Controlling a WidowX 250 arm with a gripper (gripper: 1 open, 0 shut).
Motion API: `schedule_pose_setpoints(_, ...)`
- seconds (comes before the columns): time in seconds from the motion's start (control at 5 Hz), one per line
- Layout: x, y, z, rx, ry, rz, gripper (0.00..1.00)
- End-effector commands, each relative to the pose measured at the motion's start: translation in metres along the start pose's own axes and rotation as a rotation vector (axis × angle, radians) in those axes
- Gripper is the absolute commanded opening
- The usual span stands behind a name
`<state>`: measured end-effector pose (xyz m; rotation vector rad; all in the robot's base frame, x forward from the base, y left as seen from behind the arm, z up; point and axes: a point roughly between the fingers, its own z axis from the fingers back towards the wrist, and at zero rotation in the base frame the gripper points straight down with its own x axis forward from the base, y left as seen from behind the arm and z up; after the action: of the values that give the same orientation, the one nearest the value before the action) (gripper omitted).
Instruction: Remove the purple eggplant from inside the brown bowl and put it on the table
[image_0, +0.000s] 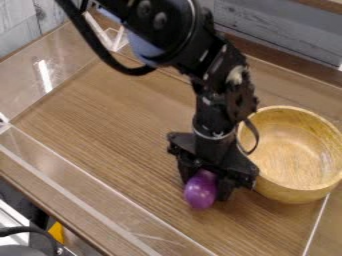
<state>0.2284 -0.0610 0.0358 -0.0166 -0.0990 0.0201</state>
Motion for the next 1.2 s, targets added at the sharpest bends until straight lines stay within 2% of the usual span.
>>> schedule_pose_setpoints(0.0, 0.014, 0.003, 0.026, -0.013, -0.054, -0.037, 0.0)
schedule_pose_setpoints(0.4, 0.008, 0.01, 0.005, 0.016, -0.046, 0.039, 0.0)
schedule_pose_setpoints(0.8, -0.001, 0.011, 0.0, 0.039, -0.041, 0.082, 0.0)
schedule_pose_setpoints(1.0, -0.003, 0.024, 0.003, 0.057, -0.042, 0.166, 0.0)
